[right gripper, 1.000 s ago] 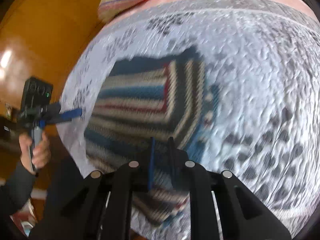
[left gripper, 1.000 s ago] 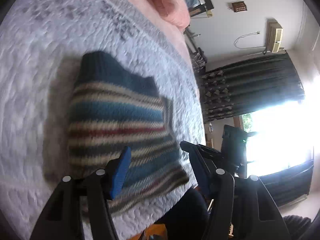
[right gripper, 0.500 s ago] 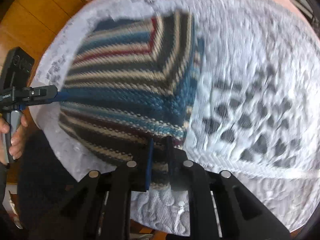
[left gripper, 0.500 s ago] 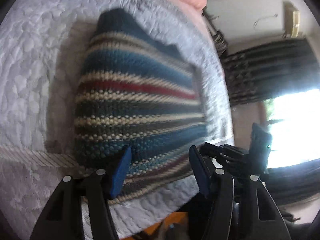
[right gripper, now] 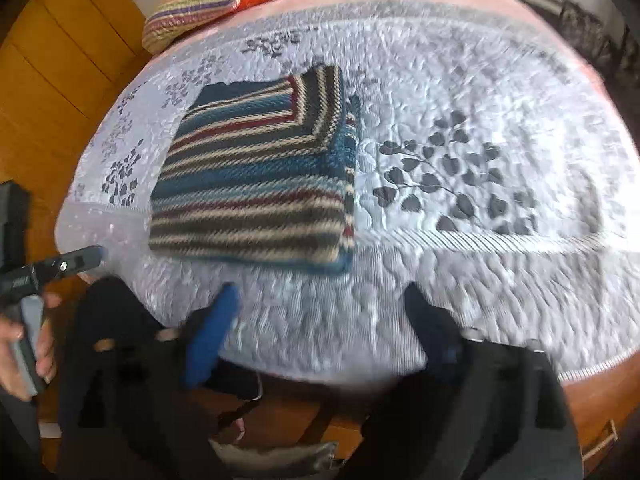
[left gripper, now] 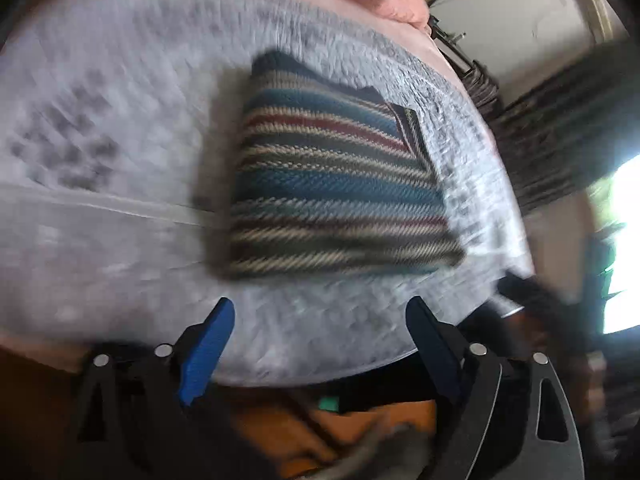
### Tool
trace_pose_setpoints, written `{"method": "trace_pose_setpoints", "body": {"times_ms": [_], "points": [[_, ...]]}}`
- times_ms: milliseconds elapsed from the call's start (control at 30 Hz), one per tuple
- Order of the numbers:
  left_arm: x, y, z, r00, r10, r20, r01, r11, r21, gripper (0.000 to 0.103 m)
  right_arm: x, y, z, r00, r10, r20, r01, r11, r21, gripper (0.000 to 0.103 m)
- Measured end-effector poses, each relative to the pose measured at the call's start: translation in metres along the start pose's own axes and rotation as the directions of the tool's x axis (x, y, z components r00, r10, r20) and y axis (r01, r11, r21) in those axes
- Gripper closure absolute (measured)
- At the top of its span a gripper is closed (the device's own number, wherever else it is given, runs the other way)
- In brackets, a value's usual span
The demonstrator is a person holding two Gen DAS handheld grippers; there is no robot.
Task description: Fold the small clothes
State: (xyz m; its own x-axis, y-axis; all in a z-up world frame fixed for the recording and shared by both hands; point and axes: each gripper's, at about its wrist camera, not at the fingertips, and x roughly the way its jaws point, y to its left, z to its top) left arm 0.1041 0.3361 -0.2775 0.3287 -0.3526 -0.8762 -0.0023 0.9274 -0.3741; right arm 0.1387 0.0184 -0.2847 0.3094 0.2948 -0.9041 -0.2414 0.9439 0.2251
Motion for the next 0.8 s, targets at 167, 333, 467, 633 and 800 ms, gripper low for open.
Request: {"method": "trace_pose_setpoints", "body": {"times_ms": [167,333,467,633,800], "points": [[-0.059,-0.042,-0.041,0.970,0.195,0.143,-0.203,0.978,0.047,0.013,-0.038,0.045,-0.026,0.973,-0.220,0.074,0.225,0.971,-0.074,0.005],[-0.114,-0.079,-0.064,0.950,0.221,0.223,-0.243,0.967,0.079,0.012,-0.097,0.072,-0.040,0.977,-0.178,0.115,0.186,0.981,-0.059,0.005],[-0.153,-0.111,-0.074,0.922,0.259,0.288,-0.316,0.933,0.171,0.012,-0.145,0.084,-0.042,0.971,-0.146,0.187,0.156,0.987,-0.040,0.005],[-0.184,-0.131,-0.076,0.923,0.213,0.322,-0.276,0.947,0.166,0.012,-0.191,0.101,-0.046,0.946,-0.175,0.272,0.195,0.980,-0.049,0.004],[-0.193,-0.140,-0.076,0.918,0.226,0.325,-0.288,0.944,0.158,0.012,-0.212,0.109,-0.054,0.928,-0.194,0.317,0.223,0.973,-0.059,0.003]]}}
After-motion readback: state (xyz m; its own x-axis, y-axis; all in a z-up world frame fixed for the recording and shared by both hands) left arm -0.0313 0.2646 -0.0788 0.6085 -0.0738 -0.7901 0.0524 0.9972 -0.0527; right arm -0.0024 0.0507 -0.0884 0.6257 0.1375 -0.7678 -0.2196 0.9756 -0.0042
